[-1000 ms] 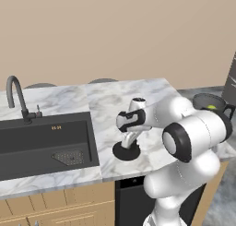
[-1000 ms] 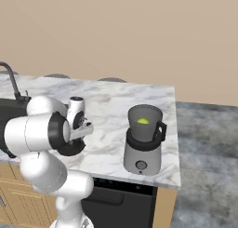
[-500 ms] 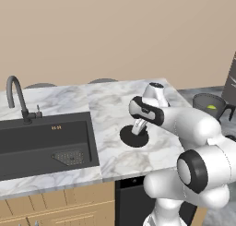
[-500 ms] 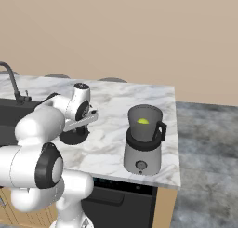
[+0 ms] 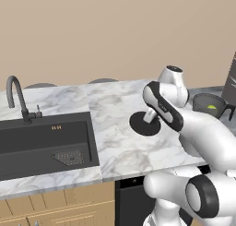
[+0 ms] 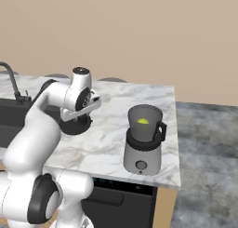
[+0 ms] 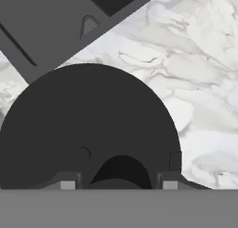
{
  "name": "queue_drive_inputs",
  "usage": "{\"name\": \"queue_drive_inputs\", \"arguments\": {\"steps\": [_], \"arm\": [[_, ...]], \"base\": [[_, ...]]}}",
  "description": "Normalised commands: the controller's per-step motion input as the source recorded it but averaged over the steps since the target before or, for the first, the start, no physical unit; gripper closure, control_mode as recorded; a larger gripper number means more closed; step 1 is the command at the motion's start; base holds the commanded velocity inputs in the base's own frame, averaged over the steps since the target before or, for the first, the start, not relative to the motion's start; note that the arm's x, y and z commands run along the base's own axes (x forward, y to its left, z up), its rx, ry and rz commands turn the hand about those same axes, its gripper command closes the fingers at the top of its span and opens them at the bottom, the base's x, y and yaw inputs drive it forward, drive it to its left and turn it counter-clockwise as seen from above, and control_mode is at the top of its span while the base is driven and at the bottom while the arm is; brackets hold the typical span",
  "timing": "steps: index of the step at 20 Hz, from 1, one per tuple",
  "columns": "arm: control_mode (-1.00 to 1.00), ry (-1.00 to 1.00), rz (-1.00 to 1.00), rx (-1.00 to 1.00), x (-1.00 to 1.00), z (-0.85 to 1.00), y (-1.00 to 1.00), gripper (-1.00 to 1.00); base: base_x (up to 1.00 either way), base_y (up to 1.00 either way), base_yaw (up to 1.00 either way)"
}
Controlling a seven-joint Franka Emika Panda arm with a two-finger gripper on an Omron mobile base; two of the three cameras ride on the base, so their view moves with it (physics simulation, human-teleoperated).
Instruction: Open the blender lid, put the pear in the blender, close the lid, and start the blender.
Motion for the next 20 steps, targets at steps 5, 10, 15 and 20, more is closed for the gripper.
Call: {"name": "queue_drive_inputs", "arguments": {"steps": [5, 10, 15, 20], "arm": [[-1.00, 0.00, -0.01, 0.00, -0.18, 0.78, -0.50, 1.00], [-1.00, 0.00, -0.02, 0.00, -0.15, 0.73, -0.54, 1.00], [-1.00, 0.00, -0.07, 0.00, -0.10, 0.68, -0.49, 1.00], [-1.00, 0.00, -0.13, 0.00, -0.08, 0.26, -0.38, 1.00]], "base": [[0.00, 0.00, 0.00], [0.00, 0.00, 0.00], [0.00, 0.00, 0.00], [0.00, 0.00, 0.00]]}}
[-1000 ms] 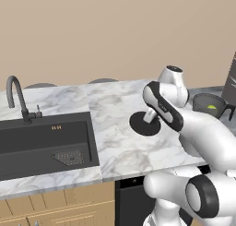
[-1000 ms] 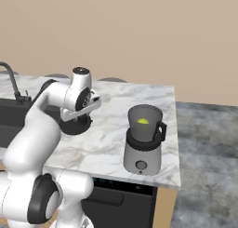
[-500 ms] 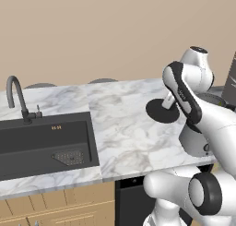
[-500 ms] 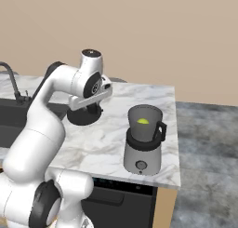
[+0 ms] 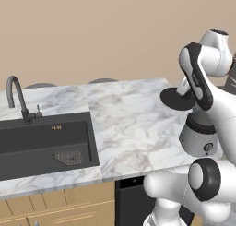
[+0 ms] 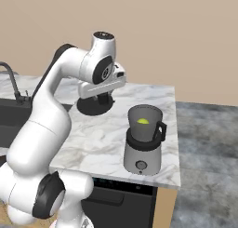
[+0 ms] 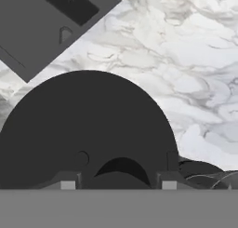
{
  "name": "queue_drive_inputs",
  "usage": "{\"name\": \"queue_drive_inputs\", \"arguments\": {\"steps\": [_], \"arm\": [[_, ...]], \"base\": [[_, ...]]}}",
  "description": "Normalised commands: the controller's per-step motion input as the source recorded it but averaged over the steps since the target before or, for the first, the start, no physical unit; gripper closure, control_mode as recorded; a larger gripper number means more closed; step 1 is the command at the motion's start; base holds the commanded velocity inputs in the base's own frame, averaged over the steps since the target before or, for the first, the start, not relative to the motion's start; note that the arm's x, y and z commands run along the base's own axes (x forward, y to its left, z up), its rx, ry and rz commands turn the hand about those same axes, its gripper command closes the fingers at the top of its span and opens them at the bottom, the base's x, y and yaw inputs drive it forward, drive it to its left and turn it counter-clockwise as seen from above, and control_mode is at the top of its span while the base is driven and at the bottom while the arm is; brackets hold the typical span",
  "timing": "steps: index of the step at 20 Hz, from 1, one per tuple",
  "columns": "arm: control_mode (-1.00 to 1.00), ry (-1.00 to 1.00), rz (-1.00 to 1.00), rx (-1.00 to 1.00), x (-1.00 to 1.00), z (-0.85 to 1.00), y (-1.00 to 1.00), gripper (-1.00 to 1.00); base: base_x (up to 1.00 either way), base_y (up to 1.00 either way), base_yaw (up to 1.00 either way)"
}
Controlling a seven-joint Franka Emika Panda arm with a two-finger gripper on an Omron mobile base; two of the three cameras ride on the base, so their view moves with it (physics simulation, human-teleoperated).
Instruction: Open the blender lid, put the pear in the blender, close the lid, and start the blender.
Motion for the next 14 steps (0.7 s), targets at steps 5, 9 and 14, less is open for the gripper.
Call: {"name": "queue_drive_inputs", "arguments": {"steps": [5, 9, 14], "arm": [[-1.00, -0.09, -0.14, 0.07, -0.26, 0.06, -0.55, 1.00], [-1.00, 0.00, -0.18, 0.06, -0.08, 0.13, -0.56, 1.00], [-1.00, 0.01, -0.14, 0.03, 0.00, 0.00, -0.53, 1.00]], "base": [[0.00, 0.00, 0.00], [0.00, 0.00, 0.00], [0.00, 0.00, 0.00]]}}
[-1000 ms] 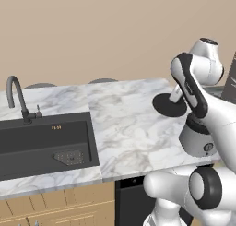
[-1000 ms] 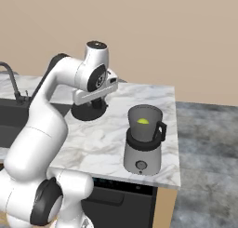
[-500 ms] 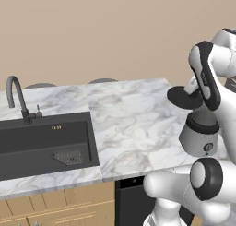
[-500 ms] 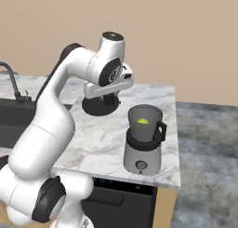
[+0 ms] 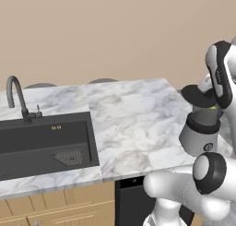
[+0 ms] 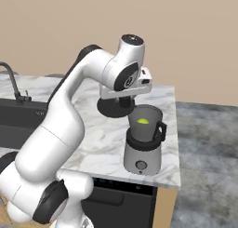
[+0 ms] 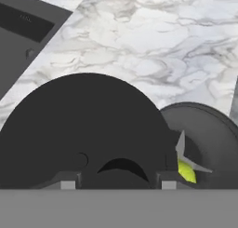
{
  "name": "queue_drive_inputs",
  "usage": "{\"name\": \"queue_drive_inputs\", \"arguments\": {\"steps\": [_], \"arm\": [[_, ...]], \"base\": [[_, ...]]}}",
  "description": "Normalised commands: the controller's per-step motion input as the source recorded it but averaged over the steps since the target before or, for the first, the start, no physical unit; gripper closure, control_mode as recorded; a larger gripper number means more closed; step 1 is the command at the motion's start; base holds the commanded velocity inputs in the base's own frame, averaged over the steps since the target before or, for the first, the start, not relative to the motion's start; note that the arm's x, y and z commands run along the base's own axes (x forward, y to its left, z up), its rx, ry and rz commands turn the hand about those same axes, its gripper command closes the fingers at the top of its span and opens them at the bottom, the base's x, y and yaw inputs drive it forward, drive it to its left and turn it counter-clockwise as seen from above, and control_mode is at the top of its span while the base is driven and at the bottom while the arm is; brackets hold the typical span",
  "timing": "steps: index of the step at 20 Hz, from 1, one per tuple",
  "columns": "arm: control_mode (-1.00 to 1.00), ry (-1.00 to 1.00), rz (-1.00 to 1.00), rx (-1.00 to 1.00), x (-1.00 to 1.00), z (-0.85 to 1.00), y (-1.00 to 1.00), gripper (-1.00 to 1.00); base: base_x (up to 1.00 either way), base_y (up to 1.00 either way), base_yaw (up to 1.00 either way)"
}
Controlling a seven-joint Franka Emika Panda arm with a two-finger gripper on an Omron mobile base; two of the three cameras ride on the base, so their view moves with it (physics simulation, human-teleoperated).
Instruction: Open the blender lid, put the pear in the blender, close the lid, and start the blender.
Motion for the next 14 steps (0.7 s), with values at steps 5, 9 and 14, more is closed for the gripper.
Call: {"name": "queue_drive_inputs", "arguments": {"steps": [5, 9, 14], "arm": [[-1.00, 0.12, -0.09, 0.00, 0.00, 0.00, -0.59, 1.00], [-1.00, 0.21, -0.05, 0.00, 0.09, -0.13, -0.43, 1.00], [-1.00, 0.22, 0.00, 0.00, 0.25, -0.10, -0.05, 1.00]], "base": [[0.00, 0.00, 0.00], [0.00, 0.00, 0.00], [0.00, 0.00, 0.00]]}}
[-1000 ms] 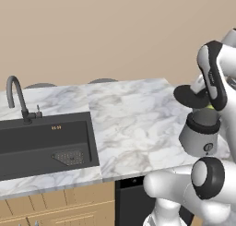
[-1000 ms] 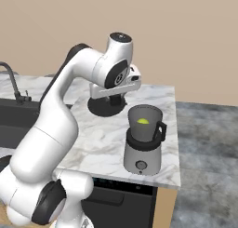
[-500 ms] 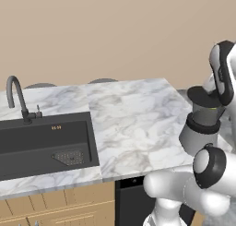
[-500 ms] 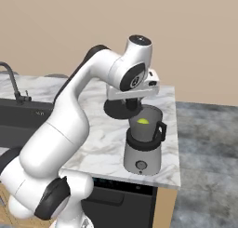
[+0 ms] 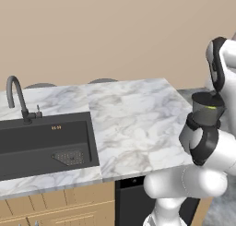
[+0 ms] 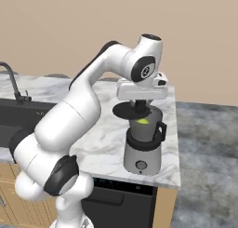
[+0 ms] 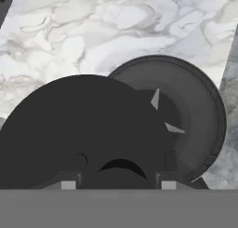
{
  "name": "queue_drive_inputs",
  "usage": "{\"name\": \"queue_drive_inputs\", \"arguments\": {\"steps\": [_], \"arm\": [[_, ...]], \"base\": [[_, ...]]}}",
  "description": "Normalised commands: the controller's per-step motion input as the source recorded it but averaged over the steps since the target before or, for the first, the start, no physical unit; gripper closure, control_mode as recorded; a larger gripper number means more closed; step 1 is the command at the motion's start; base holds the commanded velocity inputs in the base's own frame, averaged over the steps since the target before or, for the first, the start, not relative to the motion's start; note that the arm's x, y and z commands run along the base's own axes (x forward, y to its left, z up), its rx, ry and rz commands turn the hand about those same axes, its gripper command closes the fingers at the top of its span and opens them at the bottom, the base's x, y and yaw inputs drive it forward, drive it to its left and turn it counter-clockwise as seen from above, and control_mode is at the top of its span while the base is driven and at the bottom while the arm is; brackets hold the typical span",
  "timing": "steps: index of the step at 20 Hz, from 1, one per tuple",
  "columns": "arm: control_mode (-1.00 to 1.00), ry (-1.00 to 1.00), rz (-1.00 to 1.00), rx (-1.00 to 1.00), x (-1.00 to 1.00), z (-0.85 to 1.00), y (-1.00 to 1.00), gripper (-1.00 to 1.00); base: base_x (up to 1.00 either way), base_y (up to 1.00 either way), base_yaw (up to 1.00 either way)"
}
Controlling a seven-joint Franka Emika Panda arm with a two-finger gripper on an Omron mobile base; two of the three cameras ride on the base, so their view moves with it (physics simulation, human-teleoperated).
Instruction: Open the blender lid, put the pear in the blender, close the lid, and start the blender.
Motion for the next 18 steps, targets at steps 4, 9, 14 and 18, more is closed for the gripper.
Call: {"name": "queue_drive_inputs", "arguments": {"steps": [4, 9, 14, 18], "arm": [[-1.00, 0.04, 0.00, 0.01, 0.09, -0.06, -0.27, 1.00], [-1.00, -0.04, 0.00, 0.00, 0.00, -0.14, -0.19, 1.00], [-1.00, -0.01, 0.00, 0.00, 0.00, -0.09, -0.01, 1.00], [-1.00, -0.03, 0.00, 0.00, -0.01, 0.00, 0.01, 1.00]], "base": [[0.00, 0.00, 0.00], [0.00, 0.00, 0.00], [0.00, 0.00, 0.00], [0.00, 0.00, 0.00]]}}
